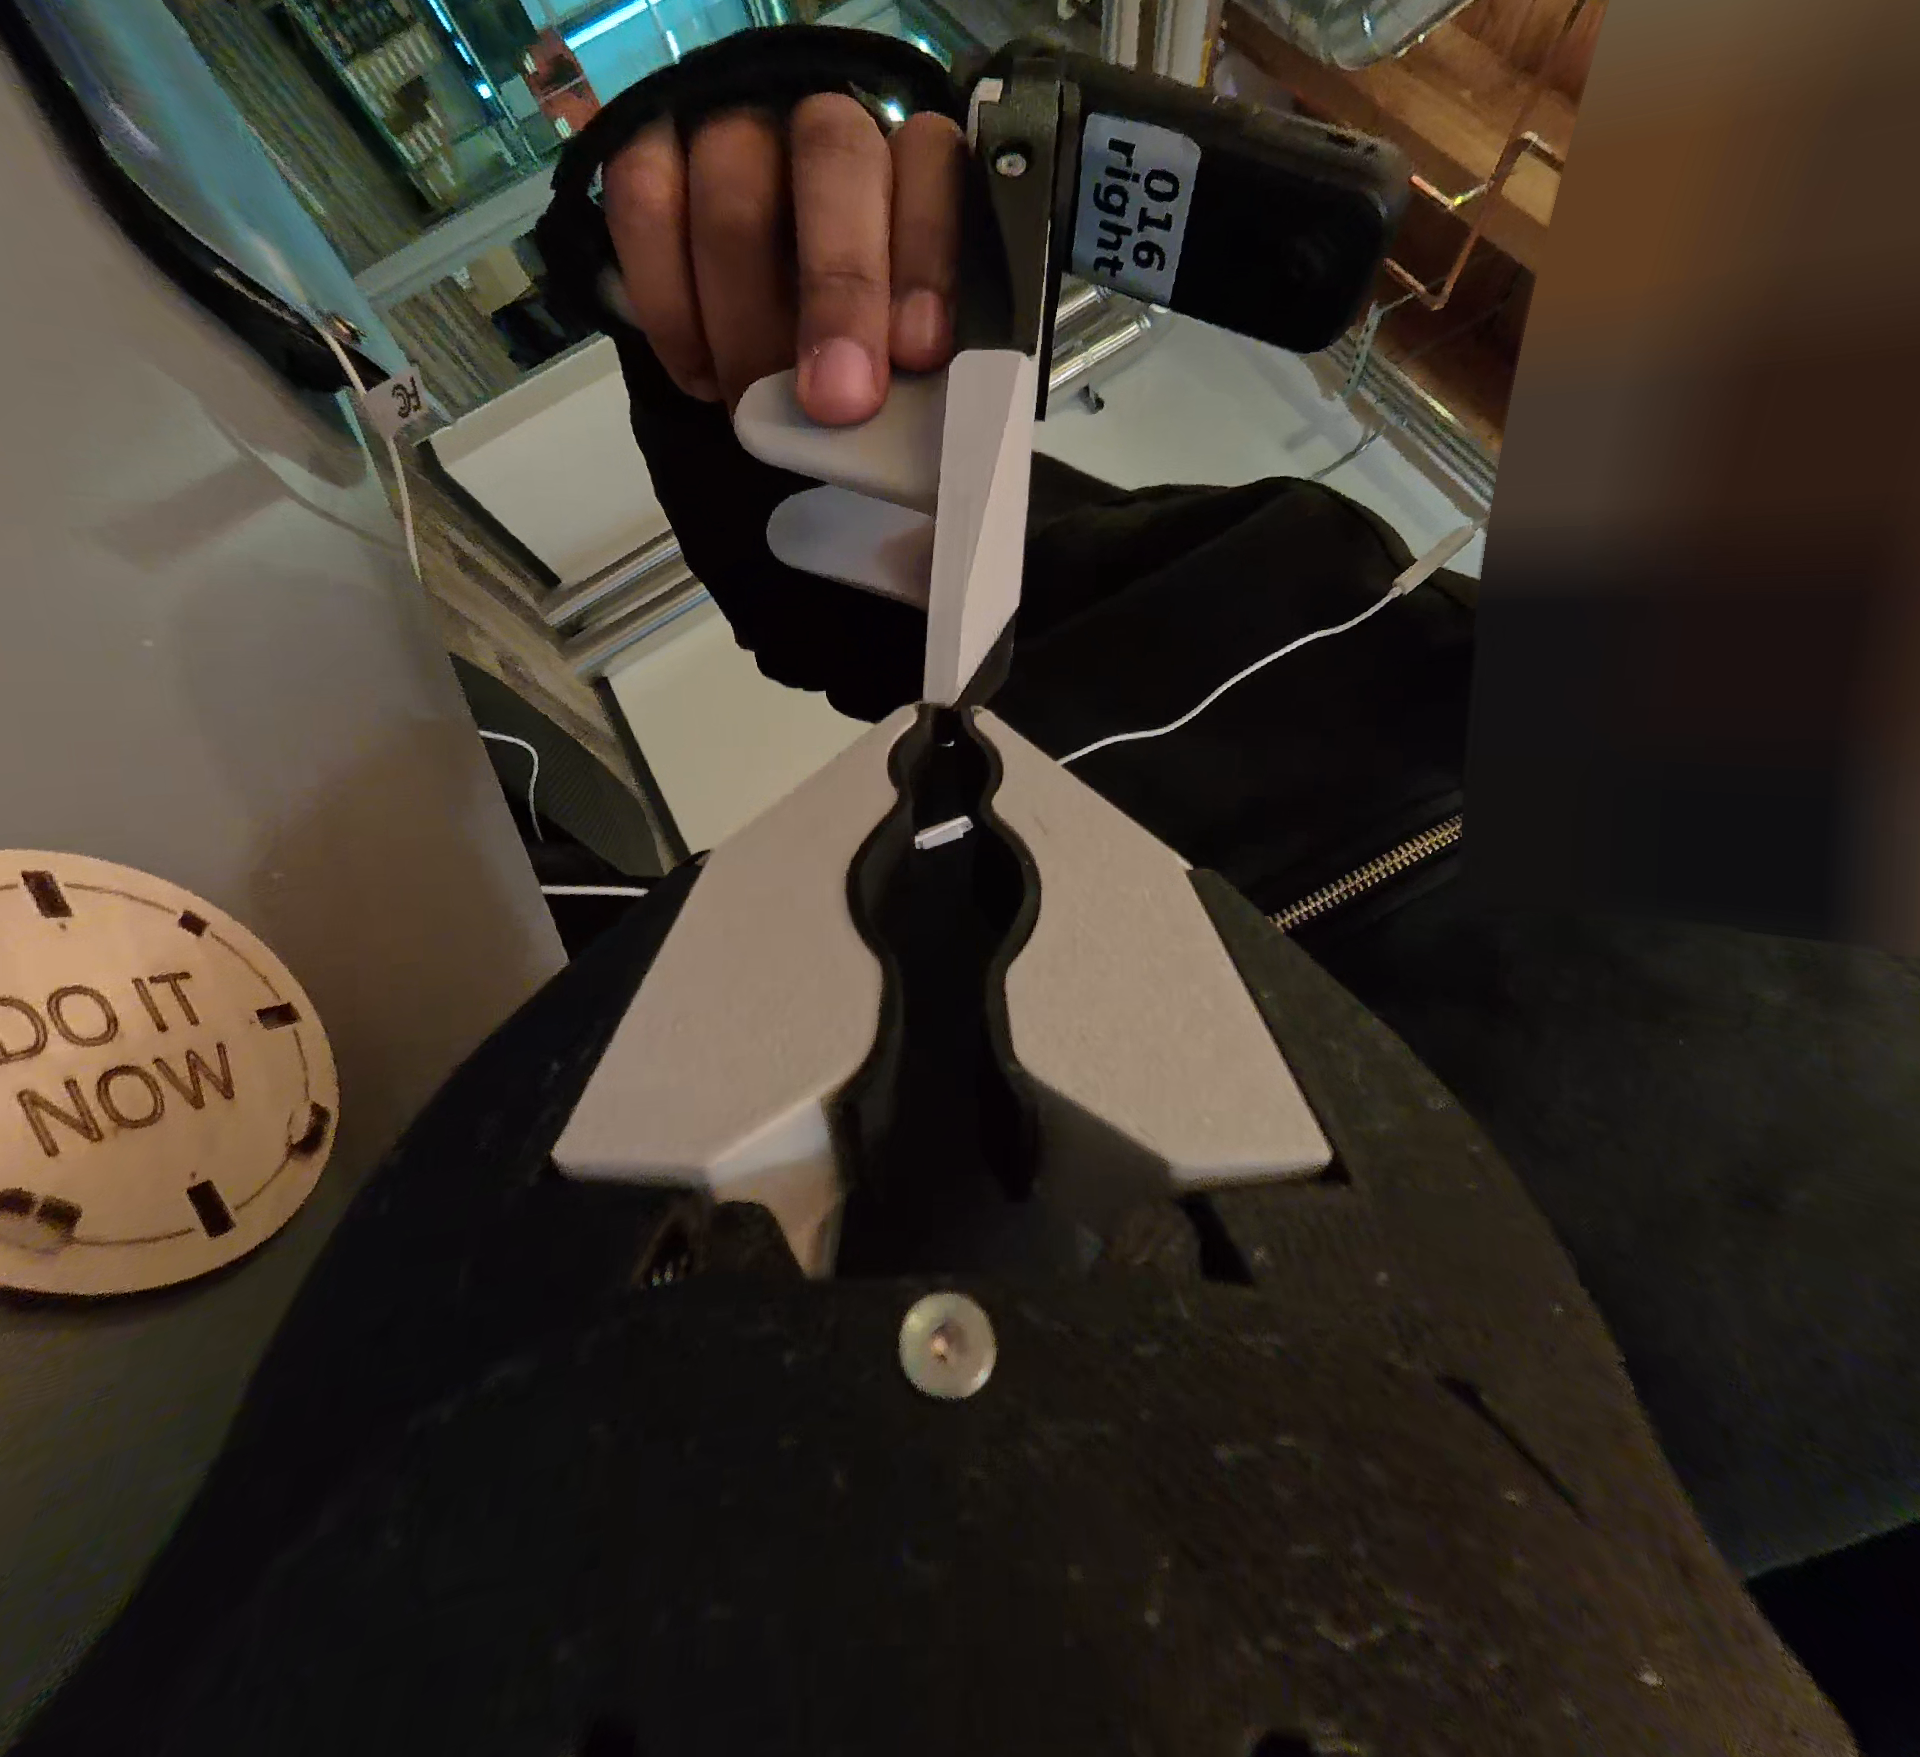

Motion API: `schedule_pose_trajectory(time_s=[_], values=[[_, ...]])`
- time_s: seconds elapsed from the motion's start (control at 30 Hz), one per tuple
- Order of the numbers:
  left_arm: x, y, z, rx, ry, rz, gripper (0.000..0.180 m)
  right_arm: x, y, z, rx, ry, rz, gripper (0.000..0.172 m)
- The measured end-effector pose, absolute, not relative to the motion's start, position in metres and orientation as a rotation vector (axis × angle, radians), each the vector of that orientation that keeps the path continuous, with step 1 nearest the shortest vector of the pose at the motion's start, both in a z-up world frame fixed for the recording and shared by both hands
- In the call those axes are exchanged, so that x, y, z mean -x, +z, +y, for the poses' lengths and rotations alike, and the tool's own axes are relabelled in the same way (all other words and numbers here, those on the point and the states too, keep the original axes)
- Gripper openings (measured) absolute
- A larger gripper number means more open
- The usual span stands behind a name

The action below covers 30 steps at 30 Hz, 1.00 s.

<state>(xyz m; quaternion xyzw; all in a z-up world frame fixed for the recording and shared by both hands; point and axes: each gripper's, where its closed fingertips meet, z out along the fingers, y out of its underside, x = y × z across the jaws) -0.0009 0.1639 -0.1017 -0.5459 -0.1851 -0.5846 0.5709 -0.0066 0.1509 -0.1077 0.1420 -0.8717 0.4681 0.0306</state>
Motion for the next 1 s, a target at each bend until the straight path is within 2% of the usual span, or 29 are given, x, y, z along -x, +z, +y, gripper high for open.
schedule_pose_trajectory(time_s=[0.57, 0.77, 0.83, 0.9, 1.0], values=[[0.023, -0.101, 0.154, 1.171, -1.357, -0.536, 0.000, 0.027, -0.103, 0.155, -0.180, 1.591, -2.615, 0.003], [0.022, -0.104, 0.159, 1.190, -1.316, -0.563, 0.014, 0.031, -0.105, 0.150, -0.123, 1.612, -2.556, 0.000], [0.024, -0.102, 0.159, 1.174, -1.308, -0.570, 0.011, 0.032, -0.105, 0.149, -0.120, 1.605, -2.546, 0.000], [0.023, -0.103, 0.160, 1.182, -1.298, -0.576, 0.000, 0.032, -0.106, 0.149, -0.118, 1.594, -2.547, 0.000], [0.025, -0.106, 0.160, 1.190, -1.281, -0.595, 0.000, 0.033, -0.109, 0.149, -0.105, 1.579, -2.548, 0.000]])
